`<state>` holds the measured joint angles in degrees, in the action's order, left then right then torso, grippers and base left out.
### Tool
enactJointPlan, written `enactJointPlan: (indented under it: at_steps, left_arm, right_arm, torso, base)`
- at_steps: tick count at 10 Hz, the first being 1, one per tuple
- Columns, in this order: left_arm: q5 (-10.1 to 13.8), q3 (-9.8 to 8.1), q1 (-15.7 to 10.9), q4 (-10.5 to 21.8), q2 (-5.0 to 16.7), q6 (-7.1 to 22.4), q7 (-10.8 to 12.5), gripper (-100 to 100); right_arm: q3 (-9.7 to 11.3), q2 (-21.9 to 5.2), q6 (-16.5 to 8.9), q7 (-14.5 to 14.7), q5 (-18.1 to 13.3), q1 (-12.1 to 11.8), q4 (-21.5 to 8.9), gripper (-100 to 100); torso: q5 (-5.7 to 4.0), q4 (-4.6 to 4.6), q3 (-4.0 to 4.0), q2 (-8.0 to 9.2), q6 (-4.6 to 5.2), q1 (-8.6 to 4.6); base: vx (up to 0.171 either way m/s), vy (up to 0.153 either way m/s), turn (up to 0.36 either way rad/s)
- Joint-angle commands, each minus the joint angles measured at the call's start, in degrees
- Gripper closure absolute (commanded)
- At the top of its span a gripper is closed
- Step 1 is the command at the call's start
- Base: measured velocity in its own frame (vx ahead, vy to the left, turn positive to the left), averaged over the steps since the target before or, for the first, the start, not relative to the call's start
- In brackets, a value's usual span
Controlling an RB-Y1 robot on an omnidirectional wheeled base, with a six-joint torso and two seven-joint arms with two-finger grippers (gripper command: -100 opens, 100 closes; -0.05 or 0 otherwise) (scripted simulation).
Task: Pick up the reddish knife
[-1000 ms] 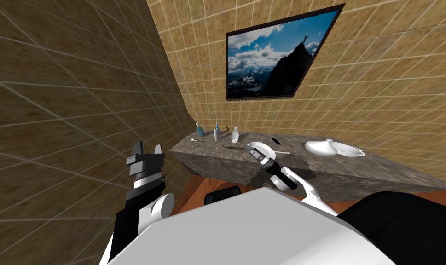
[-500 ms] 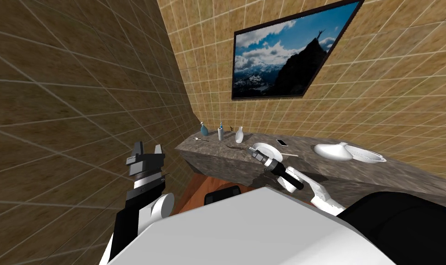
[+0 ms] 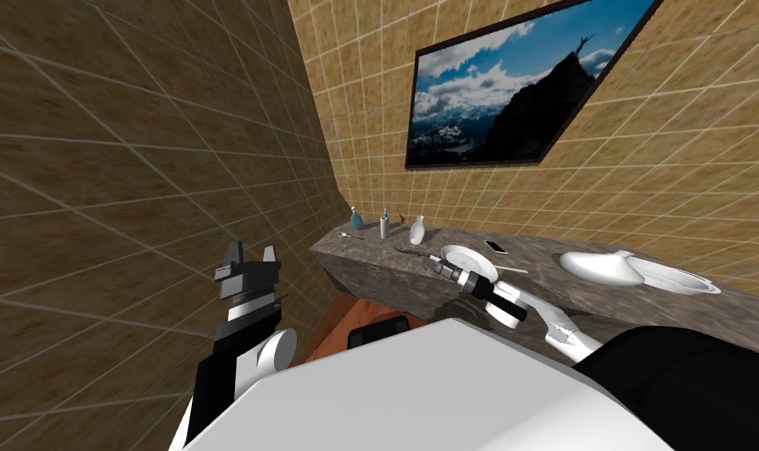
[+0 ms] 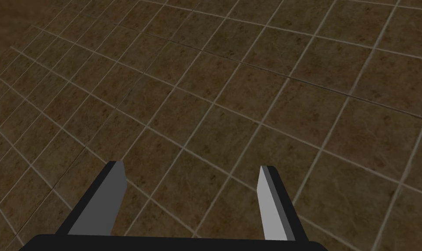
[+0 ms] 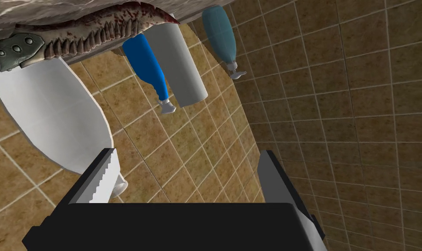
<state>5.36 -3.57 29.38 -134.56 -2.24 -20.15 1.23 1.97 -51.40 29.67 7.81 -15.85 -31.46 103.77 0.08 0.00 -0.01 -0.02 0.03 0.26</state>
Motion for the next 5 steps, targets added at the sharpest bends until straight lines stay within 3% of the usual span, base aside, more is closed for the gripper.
enactJointPlan:
  at_steps: [1,2,5]
  left_arm:
    - [0.0,0.0,0.0,0.0,0.0,0.0,0.0,0]
    - [0.0,0.0,0.0,0.0,0.0,0.0,0.0,0]
    - [0.0,0.0,0.0,0.0,0.0,0.0,0.0,0]
  right_arm:
    - [0.0,-1.7,0.5,0.0,-0.1,0.0,-0.8,-100]
    - [0.2,-4.1,0.9,0.1,-1.1,-0.6,-3.2,-100]
    - [0.5,-9.0,1.4,0.2,-2.1,-1.3,-5.5,-100]
  torso:
    - [0.0,0.0,0.0,0.0,0.0,0.0]
    - [-0.04,0.01,0.03,0.04,0.01,-0.14]
    - [-0.02,0.0,0.0,0.0,-0.03,-0.02]
  base:
    - [0.003,0.022,-0.012]
    - [0.012,0.056,0.176]
    - [0.014,0.065,0.118]
